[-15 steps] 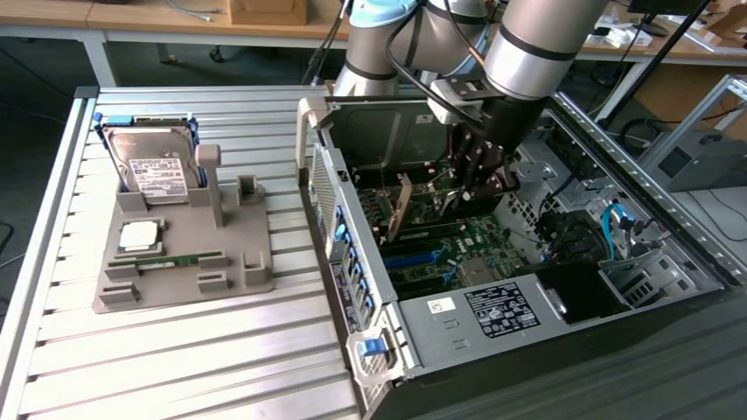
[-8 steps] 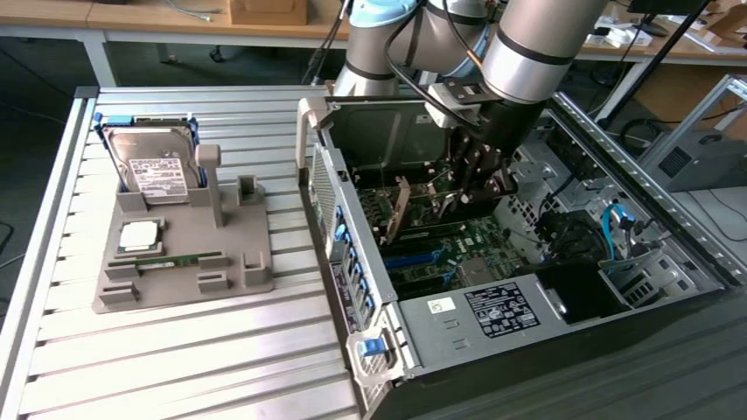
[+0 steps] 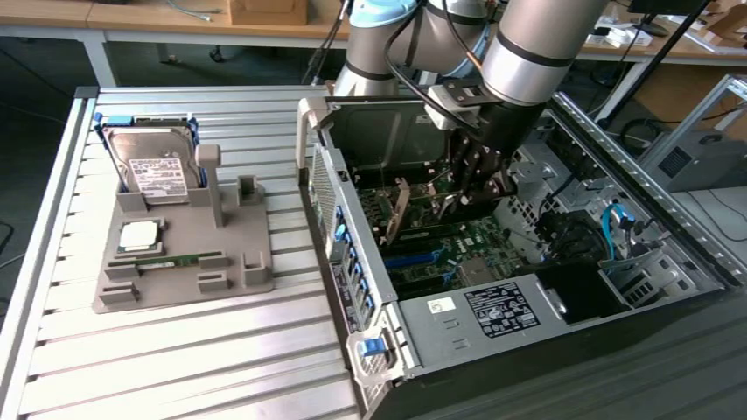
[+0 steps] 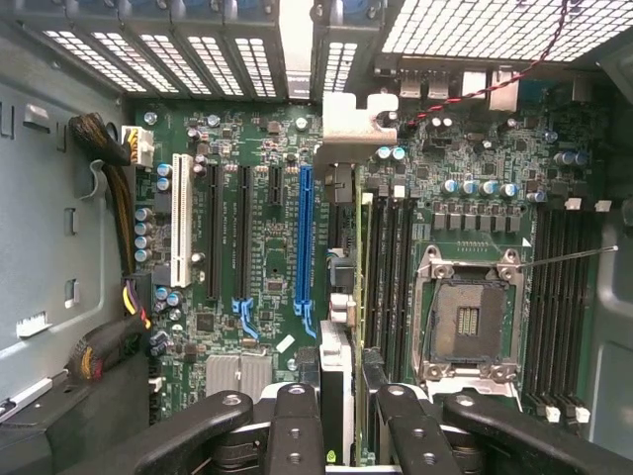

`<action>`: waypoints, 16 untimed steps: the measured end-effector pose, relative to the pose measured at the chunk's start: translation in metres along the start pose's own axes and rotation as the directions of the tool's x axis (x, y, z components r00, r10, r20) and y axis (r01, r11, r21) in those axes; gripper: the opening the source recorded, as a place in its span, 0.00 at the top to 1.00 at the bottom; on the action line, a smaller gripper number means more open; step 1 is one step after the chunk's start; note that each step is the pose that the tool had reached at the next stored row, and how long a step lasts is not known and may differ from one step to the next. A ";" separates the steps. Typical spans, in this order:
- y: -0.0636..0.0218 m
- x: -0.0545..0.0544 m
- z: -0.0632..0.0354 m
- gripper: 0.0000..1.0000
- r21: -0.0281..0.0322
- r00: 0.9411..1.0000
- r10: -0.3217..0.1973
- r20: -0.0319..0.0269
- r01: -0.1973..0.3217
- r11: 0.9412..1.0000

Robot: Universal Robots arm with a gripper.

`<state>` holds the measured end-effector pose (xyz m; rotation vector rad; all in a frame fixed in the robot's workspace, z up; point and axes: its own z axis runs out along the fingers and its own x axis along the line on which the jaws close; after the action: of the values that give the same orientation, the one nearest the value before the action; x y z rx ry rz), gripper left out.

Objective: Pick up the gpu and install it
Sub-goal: 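Insert the gpu into the slot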

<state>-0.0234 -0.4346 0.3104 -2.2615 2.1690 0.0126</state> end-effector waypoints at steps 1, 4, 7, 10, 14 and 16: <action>0.0001 0.000 0.0004 0.73 0.000 1.000 0.000 0.000 0.000 1.000; 0.0027 0.001 0.0013 0.73 0.000 1.000 0.000 0.000 0.000 1.000; 0.0043 0.001 0.0019 0.73 0.000 1.000 0.000 0.000 0.000 1.000; 0.0063 0.001 0.0026 0.73 0.000 1.000 0.000 0.000 0.000 1.000; 0.0075 0.001 0.0046 0.73 0.000 1.000 0.000 0.000 0.000 1.000; 0.0076 0.001 0.0048 0.73 0.000 1.000 0.000 0.000 0.000 1.000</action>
<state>-0.0310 -0.4359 0.3056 -2.2616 2.1691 0.0123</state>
